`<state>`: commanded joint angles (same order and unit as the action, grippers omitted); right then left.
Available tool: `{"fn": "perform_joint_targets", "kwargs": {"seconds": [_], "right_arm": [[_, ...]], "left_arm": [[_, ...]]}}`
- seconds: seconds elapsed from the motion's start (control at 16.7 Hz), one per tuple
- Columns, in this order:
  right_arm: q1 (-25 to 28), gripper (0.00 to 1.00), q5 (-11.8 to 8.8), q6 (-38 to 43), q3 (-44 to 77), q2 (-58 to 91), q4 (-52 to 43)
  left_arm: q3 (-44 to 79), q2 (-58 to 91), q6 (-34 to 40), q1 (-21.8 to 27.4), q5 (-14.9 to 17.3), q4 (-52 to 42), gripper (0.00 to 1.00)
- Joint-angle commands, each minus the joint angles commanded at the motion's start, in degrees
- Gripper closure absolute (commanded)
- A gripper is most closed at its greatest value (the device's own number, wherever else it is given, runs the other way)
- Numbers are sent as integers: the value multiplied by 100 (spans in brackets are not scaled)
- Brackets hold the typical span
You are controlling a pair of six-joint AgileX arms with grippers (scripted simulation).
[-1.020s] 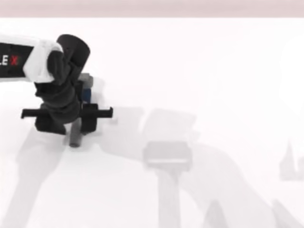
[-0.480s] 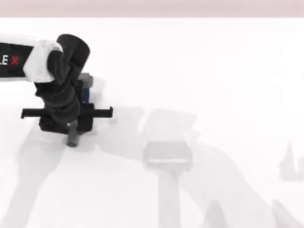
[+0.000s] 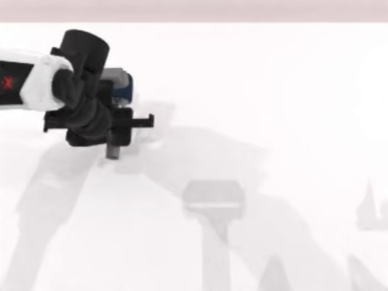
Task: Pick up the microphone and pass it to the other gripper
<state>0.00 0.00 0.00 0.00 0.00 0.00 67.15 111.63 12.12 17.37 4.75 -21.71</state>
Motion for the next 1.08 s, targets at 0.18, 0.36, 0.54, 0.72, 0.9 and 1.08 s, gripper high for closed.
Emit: {"fn": "perform_joint_targets", "kwargs": {"seconds": [0.18,0.36,0.54,0.72,0.9,1.08], "right_arm": [[0,0,0,0,0,0,0],[0,0,0,0,0,0,0],[0,0,0,0,0,0,0],[0,0,0,0,0,0,0],[0,0,0,0,0,0,0],[0,0,0,0,0,0,0]], "left_arm": [[-364,-260,-244,-53,539,1329,100],[-813,-577,-520,-108,1132,2886,100],[-1264,-970,-804,-165,1716,4435,100],[-1613,-1378,-1064,-216,2213,5694,100],[-1827,-1721,-1258,-256,2553,6423,100],[-1882,-1832,-1318,-267,2648,6616,100]]}}
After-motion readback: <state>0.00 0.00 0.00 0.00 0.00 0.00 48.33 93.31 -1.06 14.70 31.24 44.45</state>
